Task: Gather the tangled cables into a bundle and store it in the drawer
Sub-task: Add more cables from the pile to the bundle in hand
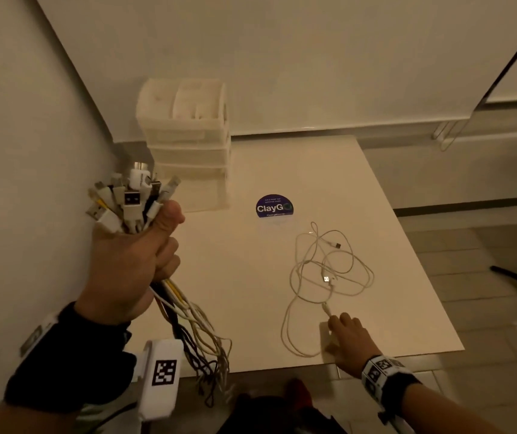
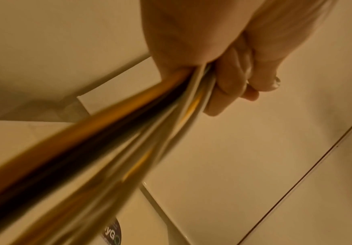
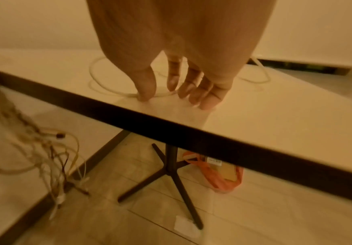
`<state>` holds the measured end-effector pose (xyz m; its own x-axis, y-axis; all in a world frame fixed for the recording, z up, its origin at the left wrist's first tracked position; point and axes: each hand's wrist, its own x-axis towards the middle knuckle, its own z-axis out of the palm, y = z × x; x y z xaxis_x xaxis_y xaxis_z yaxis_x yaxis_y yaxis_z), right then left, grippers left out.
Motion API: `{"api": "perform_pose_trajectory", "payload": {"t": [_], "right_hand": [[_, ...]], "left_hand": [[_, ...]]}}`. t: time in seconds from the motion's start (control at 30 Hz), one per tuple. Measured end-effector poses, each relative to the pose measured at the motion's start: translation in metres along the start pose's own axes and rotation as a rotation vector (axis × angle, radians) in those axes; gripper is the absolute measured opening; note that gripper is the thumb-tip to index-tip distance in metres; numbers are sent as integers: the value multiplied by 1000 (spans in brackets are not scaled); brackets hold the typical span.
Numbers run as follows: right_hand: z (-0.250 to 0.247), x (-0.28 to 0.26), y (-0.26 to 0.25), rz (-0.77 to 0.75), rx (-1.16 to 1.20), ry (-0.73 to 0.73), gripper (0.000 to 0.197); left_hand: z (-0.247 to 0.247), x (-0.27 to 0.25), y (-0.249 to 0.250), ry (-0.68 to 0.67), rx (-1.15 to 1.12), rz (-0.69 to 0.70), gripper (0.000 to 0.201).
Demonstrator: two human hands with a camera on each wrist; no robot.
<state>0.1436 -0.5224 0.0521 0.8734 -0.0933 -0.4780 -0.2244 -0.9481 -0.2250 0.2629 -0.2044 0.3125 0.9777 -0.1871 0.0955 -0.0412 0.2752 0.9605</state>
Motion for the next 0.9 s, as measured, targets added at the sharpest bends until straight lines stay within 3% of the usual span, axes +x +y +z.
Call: {"api": "perform_pose_trajectory", "payload": {"t": [0.17, 0.37, 0.57, 0.7, 0.9], "right_hand": [[-1, 6, 2, 2, 150, -27, 37], [1, 27, 2, 109, 199, 34, 20], [-22, 31, -10, 262, 463, -5, 26], [-84, 18, -10, 127, 617, -44, 16], [-194, -28, -58, -229, 1249, 19, 9]], "left_hand": [[4, 9, 12, 49, 83, 51, 31], [4, 14, 17, 45, 112, 59, 36], [4, 12, 20, 107, 97, 69, 40], [0, 15, 18, 167, 61, 51, 44], [16, 19, 18, 128, -5, -23, 68]]}}
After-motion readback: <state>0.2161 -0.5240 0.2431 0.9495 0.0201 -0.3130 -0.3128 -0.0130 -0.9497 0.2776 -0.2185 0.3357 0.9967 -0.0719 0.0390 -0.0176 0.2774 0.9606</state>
